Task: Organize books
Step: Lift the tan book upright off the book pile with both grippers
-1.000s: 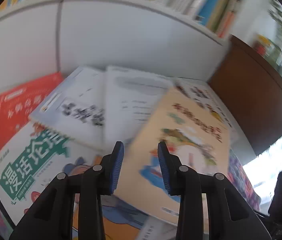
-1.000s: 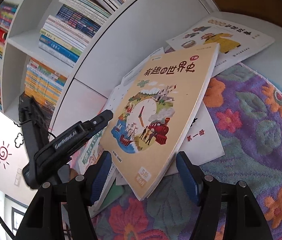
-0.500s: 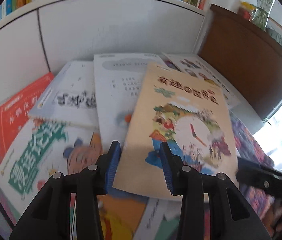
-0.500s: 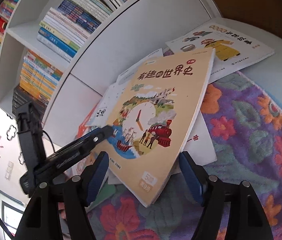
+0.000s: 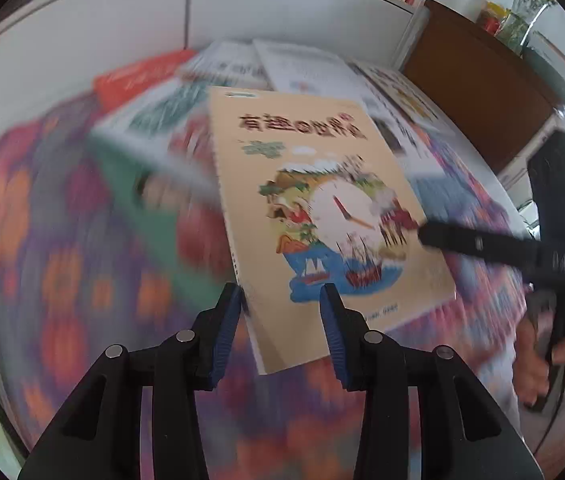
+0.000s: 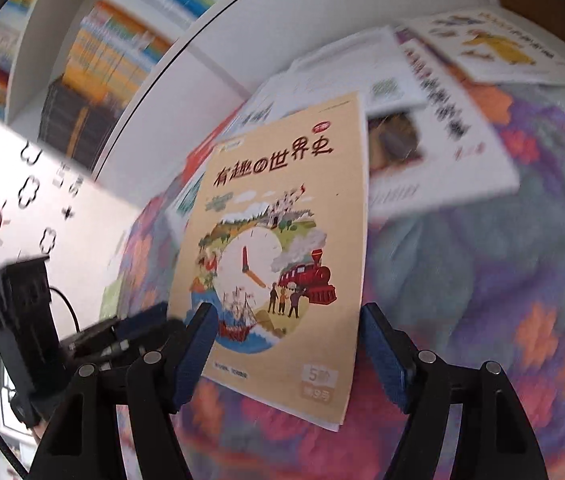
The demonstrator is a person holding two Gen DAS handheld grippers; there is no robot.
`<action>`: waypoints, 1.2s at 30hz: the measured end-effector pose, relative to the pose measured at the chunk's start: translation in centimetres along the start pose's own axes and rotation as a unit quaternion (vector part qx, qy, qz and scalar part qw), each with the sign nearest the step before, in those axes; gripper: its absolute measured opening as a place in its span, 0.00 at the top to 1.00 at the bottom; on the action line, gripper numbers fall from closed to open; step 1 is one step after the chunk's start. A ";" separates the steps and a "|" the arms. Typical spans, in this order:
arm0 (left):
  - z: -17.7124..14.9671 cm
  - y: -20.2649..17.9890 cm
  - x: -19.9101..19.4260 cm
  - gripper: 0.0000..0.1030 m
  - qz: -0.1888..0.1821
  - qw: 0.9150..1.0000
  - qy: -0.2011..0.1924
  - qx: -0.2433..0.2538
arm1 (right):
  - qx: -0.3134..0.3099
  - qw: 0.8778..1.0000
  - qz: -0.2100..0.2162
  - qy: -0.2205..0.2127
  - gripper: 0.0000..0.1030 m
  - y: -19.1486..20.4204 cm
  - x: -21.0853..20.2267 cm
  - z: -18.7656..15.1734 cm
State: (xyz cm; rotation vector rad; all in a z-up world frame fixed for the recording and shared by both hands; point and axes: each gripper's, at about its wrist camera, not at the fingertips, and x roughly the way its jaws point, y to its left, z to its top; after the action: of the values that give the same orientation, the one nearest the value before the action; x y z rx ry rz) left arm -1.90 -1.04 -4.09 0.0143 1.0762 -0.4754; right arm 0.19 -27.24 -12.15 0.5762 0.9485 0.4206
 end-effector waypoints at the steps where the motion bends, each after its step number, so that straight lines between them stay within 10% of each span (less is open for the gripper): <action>1: -2.0 0.3 -0.8 0.65 -0.009 1.000 0.006 -0.011 | -0.005 1.000 0.003 0.005 0.29 0.6 -0.2 -0.8; 7: -7.5 2.5 -2.9 0.65 -0.043 0.998 0.005 -0.044 | -0.042 0.997 0.050 0.047 0.31 2.9 -1.3 -6.1; 23: -5.3 6.5 -0.1 0.65 -0.123 0.980 -0.037 -0.151 | -0.012 0.999 0.028 0.034 0.32 2.0 1.3 -4.5; 36: -5.1 5.9 0.1 0.67 -0.106 0.987 -0.054 -0.109 | -0.035 0.998 0.020 0.040 0.40 2.7 2.1 -4.1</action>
State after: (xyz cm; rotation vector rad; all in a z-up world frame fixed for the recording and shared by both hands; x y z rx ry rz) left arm -3.91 5.44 -7.89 -0.3187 1.0216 -0.5420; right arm -2.37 -22.81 -13.64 0.5180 0.9963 0.5146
